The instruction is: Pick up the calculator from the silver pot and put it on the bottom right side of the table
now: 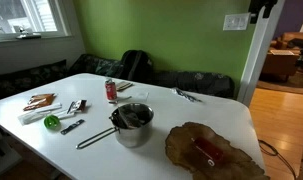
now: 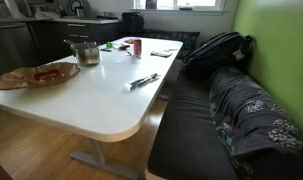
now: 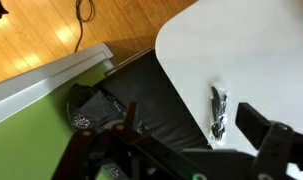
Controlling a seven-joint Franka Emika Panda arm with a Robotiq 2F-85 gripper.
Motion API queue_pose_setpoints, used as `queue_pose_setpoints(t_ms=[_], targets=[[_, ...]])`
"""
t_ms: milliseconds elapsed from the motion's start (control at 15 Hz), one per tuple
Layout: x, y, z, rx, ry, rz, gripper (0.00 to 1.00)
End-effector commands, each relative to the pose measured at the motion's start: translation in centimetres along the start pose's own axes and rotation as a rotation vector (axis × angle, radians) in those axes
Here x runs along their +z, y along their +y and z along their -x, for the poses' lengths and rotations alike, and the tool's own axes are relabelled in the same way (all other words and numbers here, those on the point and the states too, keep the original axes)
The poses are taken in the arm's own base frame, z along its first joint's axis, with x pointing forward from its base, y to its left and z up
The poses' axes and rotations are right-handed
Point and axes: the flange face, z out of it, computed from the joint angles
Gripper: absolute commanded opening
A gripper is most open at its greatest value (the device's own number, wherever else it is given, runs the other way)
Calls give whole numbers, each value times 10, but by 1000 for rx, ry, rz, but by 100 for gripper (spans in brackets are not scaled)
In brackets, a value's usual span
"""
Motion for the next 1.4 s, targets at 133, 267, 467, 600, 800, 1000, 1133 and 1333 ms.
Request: queue_pose_setpoints(t_ms=[133, 267, 467, 600, 800, 1000, 1133, 1333], targets=[[5, -8, -7, 3, 21, -1, 100], [27, -38, -33, -24, 79, -36, 100], [66, -94, -69, -147, 162, -119, 100], [93, -141, -88, -232, 191, -182, 100], [129, -228, -95, -375, 183, -277, 100], [133, -248, -85, -393, 155, -295, 100], [140, -269, -84, -414, 141, -306, 100], [136, -252, -89, -388, 156, -302, 100]])
